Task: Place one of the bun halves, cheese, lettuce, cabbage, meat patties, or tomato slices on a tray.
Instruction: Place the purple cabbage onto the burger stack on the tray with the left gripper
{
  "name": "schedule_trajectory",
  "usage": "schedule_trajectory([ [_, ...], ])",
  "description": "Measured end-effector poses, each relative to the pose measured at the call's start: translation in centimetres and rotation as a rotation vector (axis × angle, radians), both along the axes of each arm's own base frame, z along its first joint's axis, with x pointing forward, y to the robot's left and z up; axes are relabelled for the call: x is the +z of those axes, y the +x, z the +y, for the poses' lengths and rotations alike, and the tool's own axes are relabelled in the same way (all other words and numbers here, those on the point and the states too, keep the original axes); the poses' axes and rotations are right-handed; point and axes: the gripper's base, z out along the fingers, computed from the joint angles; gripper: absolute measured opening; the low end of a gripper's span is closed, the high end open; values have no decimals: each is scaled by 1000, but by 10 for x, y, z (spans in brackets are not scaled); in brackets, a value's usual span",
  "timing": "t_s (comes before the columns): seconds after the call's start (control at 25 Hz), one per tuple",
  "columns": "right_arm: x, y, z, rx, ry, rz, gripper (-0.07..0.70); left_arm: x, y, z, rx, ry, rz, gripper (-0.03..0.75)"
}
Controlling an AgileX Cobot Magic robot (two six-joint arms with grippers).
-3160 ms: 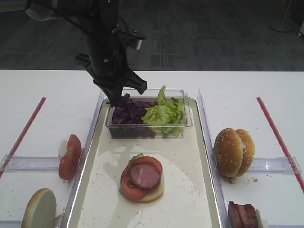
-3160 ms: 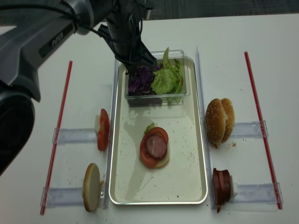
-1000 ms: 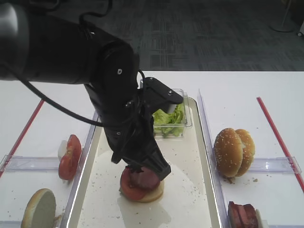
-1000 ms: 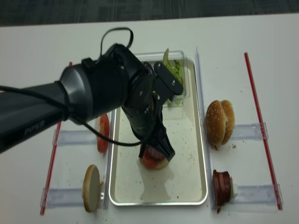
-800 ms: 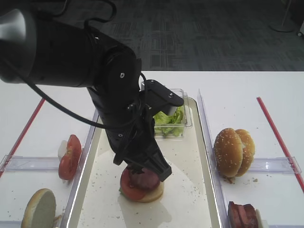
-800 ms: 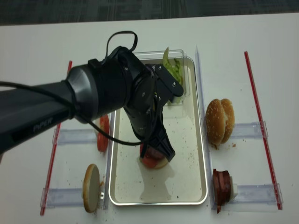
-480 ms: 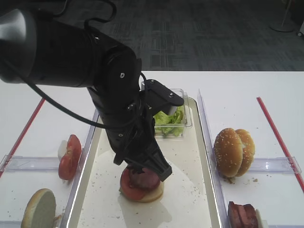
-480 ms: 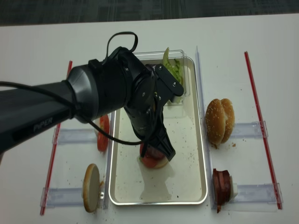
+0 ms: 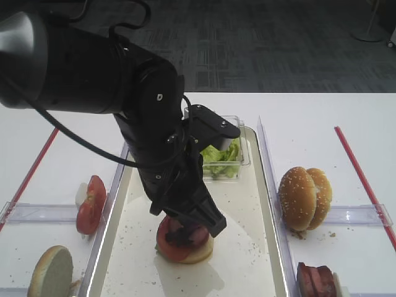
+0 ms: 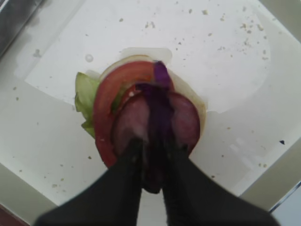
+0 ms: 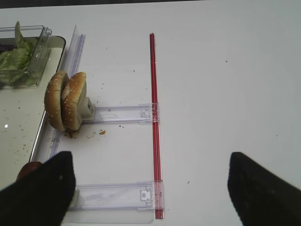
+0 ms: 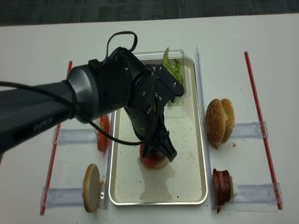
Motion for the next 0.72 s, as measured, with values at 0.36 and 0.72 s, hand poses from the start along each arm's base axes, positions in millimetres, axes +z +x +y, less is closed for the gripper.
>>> schedule_trajectory([
  [0.36, 0, 0, 0, 0, 0, 0, 669, 0, 0, 0, 1, 3, 6, 359],
  [0.72, 0, 0, 0, 0, 0, 0, 669, 0, 0, 0, 1, 3, 6, 464],
])
